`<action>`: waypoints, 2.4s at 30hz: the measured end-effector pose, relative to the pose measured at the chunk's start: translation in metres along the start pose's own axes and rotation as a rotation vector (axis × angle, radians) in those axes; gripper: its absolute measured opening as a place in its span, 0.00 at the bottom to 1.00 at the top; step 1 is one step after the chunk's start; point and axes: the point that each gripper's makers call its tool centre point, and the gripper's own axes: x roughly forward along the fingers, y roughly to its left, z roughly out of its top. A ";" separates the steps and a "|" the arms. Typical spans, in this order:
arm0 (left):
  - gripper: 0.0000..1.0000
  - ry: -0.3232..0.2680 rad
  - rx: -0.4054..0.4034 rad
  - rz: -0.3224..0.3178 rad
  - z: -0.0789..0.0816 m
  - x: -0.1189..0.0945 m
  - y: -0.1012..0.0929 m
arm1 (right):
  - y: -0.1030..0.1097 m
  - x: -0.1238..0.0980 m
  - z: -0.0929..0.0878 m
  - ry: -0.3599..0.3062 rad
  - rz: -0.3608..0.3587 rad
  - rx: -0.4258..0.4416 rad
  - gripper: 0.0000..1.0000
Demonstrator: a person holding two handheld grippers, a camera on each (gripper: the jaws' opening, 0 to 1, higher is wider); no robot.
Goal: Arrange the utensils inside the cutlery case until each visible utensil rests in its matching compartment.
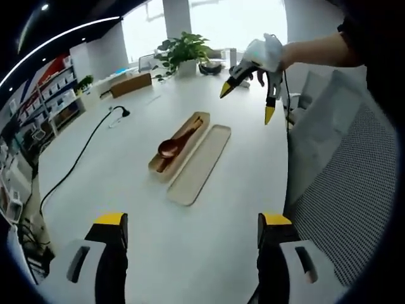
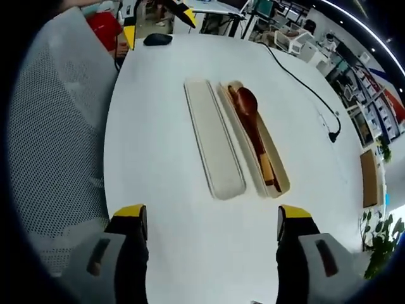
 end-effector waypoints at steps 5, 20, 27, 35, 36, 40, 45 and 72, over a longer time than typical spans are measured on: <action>0.86 0.011 -0.004 -0.029 -0.005 0.020 -0.001 | -0.002 0.012 0.000 0.035 -0.002 -0.053 0.81; 0.80 0.002 0.092 -0.120 0.014 0.077 0.007 | -0.005 0.047 0.014 0.023 0.143 -0.046 0.68; 0.69 -0.034 0.090 -0.186 0.023 0.094 0.005 | -0.008 0.056 0.020 0.013 0.202 -0.059 0.65; 0.71 -0.027 0.047 -0.211 0.020 0.101 0.008 | -0.001 0.068 0.028 -0.011 0.261 -0.077 0.65; 0.71 -0.027 0.047 -0.203 0.020 0.102 0.011 | -0.001 0.069 0.028 -0.011 0.263 -0.083 0.65; 0.71 -0.030 0.060 -0.188 0.022 0.110 0.014 | -0.003 0.073 0.027 -0.001 0.265 -0.100 0.64; 0.70 0.009 0.061 -0.192 0.016 0.118 0.013 | -0.001 0.076 0.018 0.045 0.279 -0.182 0.64; 0.64 -0.036 0.133 -0.118 0.015 0.103 -0.004 | 0.022 0.070 0.024 0.057 0.303 -0.230 0.34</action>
